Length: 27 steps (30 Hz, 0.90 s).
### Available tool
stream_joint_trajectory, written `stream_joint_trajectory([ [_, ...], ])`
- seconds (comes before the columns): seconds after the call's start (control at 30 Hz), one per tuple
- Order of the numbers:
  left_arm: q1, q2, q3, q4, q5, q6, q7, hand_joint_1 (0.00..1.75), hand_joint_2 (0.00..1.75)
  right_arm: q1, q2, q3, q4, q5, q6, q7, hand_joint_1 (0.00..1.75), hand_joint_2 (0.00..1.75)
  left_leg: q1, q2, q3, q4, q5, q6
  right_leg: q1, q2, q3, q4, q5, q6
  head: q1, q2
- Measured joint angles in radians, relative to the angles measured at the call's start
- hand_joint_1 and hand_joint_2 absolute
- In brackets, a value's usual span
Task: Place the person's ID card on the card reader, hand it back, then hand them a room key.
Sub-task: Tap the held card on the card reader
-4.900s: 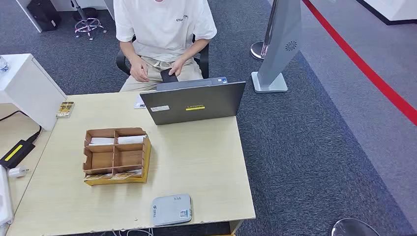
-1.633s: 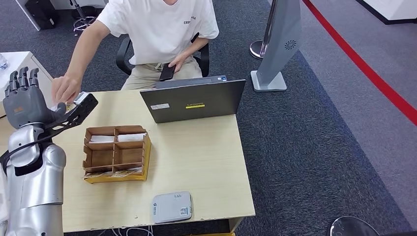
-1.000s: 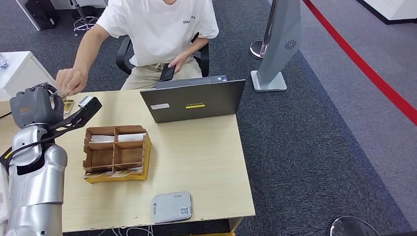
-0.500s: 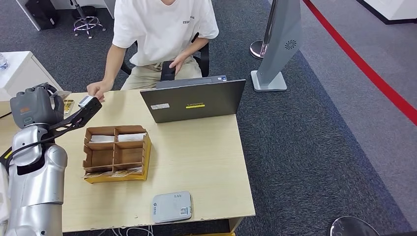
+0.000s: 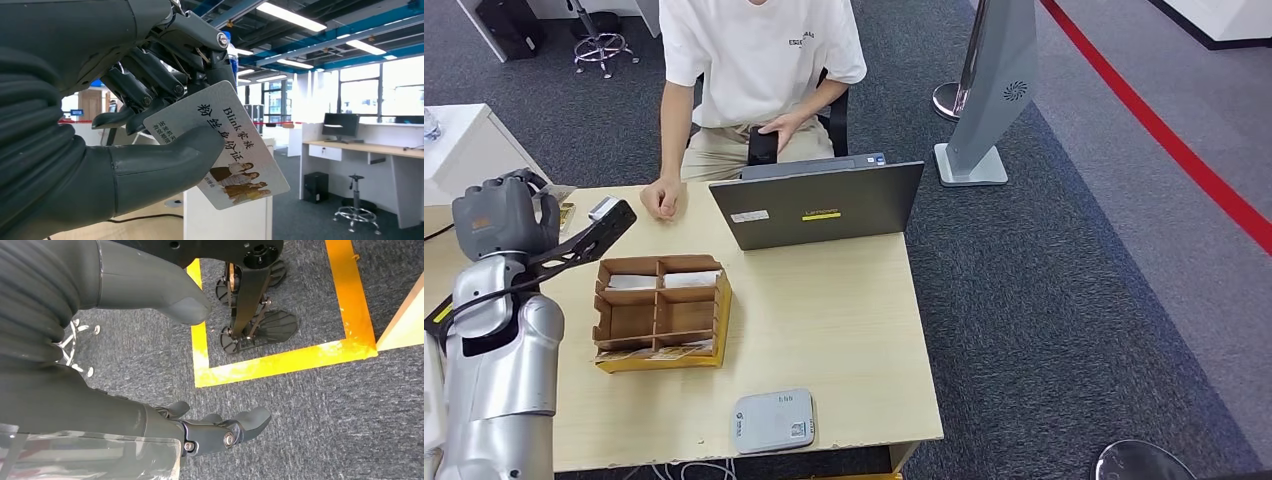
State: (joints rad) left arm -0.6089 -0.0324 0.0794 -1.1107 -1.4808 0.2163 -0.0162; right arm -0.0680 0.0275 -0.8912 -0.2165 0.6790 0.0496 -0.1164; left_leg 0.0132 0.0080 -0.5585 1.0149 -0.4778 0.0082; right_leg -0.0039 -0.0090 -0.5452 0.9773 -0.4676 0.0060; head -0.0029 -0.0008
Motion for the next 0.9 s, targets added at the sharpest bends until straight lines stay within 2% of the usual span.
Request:
stream_joint_trajectory([
  [0.1,0.041,-0.029,-0.022,-0.056,0.013,-0.017,-0.042,1.75,1.75,0.0,0.0,-0.009,0.0,-0.001,-0.001,0.002,0.0,1.75,-0.001,0.0,0.0,0.0,0.0,0.0,-0.001,0.0,0.0,0.0,0.0,0.0,0.0,0.0],
  [0.23,0.15,-0.058,-0.108,-0.213,0.087,-0.057,-0.08,1.75,1.75,0.001,0.004,-0.033,0.0,-0.008,-0.014,0.006,0.0,1.75,-0.002,0.0,-0.001,0.0,-0.001,0.0,-0.002,0.0,0.0,0.0,0.0,0.0,0.0,0.0],
  [0.37,0.28,-0.054,-0.213,-0.364,0.151,-0.056,-0.089,1.75,1.75,0.004,0.01,-0.056,0.0,-0.006,-0.026,0.01,0.0,1.75,-0.002,0.0,-0.001,0.0,-0.002,0.0,-0.002,0.0,-0.001,0.0,-0.001,0.001,0.0,0.0],
  [0.47,0.348,-0.043,-0.274,-0.434,0.17,-0.05,-0.095,1.75,1.75,0.005,0.012,-0.071,0.0,-0.001,-0.031,0.011,0.0,1.75,-0.002,0.0,-0.001,0.0,-0.002,0.0,-0.002,0.0,-0.001,0.0,-0.002,0.001,0.0,0.0],
  [0.9,0.467,-0.003,-0.45,-0.514,0.208,-0.057,-0.119,1.75,1.75,0.005,0.02,-0.111,0.0,0.002,-0.035,0.0,0.0,1.75,-0.002,0.0,-0.001,0.0,-0.001,0.0,-0.002,0.0,-0.001,0.0,-0.001,0.002,0.0,0.0],
])
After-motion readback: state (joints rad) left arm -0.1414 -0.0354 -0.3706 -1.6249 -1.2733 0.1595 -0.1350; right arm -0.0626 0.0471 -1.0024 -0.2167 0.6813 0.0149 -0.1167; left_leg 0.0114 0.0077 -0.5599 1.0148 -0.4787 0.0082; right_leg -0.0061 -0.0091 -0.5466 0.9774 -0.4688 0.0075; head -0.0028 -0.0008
